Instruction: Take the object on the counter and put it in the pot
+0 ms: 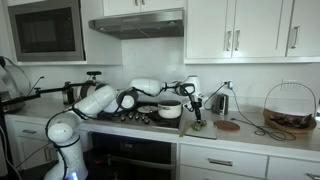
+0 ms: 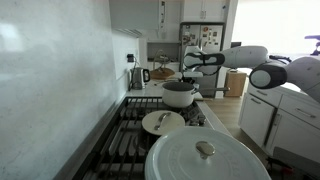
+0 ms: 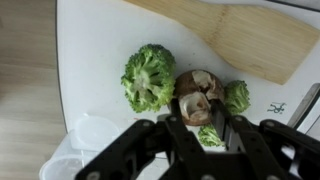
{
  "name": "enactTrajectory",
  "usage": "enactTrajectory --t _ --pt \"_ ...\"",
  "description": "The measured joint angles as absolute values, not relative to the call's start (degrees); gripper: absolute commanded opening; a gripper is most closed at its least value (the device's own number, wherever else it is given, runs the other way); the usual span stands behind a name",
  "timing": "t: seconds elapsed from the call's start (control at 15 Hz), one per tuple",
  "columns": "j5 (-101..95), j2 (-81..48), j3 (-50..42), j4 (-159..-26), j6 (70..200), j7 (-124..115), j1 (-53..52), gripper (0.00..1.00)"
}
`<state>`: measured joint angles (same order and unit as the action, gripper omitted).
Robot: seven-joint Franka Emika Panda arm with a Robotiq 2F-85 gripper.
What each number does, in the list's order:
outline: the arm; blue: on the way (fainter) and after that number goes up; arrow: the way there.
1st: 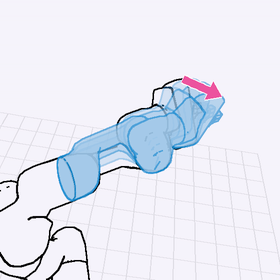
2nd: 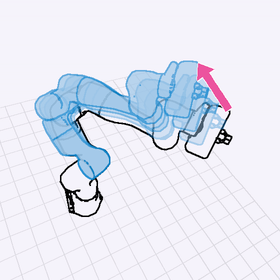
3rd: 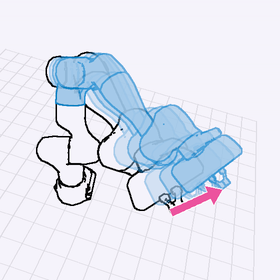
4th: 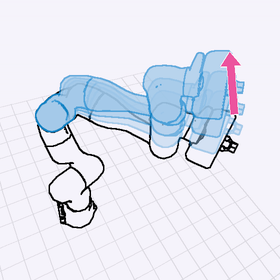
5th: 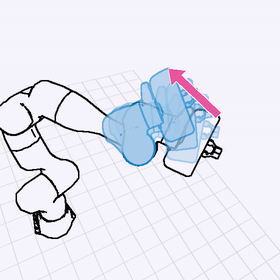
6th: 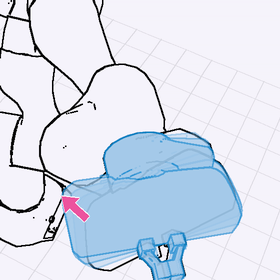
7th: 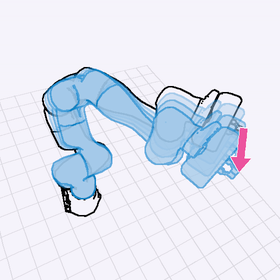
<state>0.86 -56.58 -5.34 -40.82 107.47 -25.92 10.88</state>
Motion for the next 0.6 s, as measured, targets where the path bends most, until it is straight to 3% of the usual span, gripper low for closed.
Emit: enactTrajectory --t 0.13,0.27,0.6 --pt "0.9 -57.0 -5.3 -40.4 107.3 -25.9 10.9 0.28" --pt "0.9 -57.2 -5.3 -40.1 107.1 -25.9 11.0 0.02" --pt "0.9 -57.7 -5.3 -39.0 106.8 -25.9 11.0 0.04"
